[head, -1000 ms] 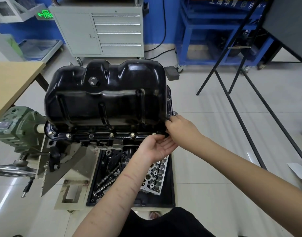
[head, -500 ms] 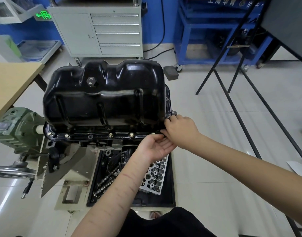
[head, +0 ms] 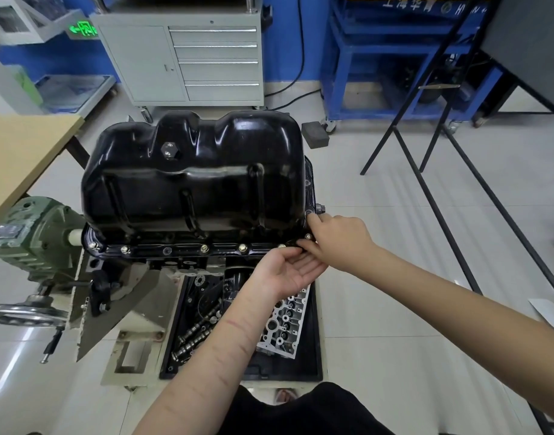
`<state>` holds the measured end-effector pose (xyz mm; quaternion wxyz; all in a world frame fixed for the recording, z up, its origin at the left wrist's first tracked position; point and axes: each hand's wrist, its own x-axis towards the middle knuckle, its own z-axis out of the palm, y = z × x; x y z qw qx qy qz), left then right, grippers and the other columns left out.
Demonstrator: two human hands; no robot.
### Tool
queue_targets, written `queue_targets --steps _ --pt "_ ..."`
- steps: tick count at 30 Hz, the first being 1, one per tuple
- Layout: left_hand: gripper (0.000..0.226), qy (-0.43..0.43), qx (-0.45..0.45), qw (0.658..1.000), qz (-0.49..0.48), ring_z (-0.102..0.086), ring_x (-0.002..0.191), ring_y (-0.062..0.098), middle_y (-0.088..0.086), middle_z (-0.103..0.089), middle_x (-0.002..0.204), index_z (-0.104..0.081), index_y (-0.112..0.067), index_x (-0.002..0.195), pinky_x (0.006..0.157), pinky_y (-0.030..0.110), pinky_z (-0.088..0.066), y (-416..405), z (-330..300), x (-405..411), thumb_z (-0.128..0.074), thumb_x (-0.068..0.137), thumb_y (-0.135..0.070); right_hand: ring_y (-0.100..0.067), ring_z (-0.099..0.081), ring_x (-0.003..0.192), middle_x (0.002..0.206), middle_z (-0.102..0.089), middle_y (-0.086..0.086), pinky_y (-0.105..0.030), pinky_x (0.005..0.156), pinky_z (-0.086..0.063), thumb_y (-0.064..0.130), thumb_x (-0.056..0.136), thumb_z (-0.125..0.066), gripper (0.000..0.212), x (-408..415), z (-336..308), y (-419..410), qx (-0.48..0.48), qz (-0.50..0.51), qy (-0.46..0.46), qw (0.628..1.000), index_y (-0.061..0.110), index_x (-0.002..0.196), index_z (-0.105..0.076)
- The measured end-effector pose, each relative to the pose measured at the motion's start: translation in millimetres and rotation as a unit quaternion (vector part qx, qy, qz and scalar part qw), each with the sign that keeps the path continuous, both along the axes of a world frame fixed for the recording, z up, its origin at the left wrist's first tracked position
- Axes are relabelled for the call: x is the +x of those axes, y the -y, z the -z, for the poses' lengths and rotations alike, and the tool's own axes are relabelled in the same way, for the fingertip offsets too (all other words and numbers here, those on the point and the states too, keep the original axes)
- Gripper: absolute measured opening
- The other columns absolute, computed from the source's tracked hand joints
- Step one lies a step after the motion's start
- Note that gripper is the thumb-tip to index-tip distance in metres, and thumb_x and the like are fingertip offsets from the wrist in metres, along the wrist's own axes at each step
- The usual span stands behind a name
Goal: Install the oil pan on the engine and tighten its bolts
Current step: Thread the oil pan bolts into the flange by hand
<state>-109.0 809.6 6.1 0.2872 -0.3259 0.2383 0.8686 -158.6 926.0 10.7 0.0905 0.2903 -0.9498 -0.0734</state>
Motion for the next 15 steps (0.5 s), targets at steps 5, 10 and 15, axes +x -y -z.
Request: queue_targets --steps 5,10,15 --pt "0.024 0.002 -0.001 1.000 0.000 -0.049 0.122 0.033 0.018 -0.056 0.120 -0.055 0.009 0.084 0.089 0.051 -0.039 0 0 0 -0.037 0.095 -0.003 -0.027 -0.059 0.101 0.112 -0.057 -0.007 -0.030 0.061 -0.031 0.041 0.098 -0.030 0.038 2 0 2 0.001 -0.014 0.031 0.999 0.013 0.116 -0.047" --pt "0.025 -0.004 -0.003 1.000 -0.001 -0.049 0.122 0.034 0.019 -0.059 0.112 -0.056 0.009 0.084 0.087 0.049 -0.040 0 2 -1 -0.037 0.094 -0.003 -0.027 -0.064 0.091 0.096 -0.066 -0.008 -0.028 0.062 -0.034 0.055 0.094 -0.027 0.053 -1 -6 9 -0.004 0.042 0.072 0.996 0.014 0.095 -0.062" --pt "0.024 -0.024 -0.001 1.000 0.019 -0.054 0.115 0.033 0.021 -0.060 0.115 -0.056 0.010 0.093 0.080 0.044 -0.049 1 3 0 -0.042 0.094 -0.010 -0.027 -0.055 0.074 0.068 -0.059 -0.003 -0.029 0.058 -0.032 0.054 0.092 -0.026 0.051 4 -23 -17 -0.282 0.142 0.163 0.935 0.023 0.061 -0.052"
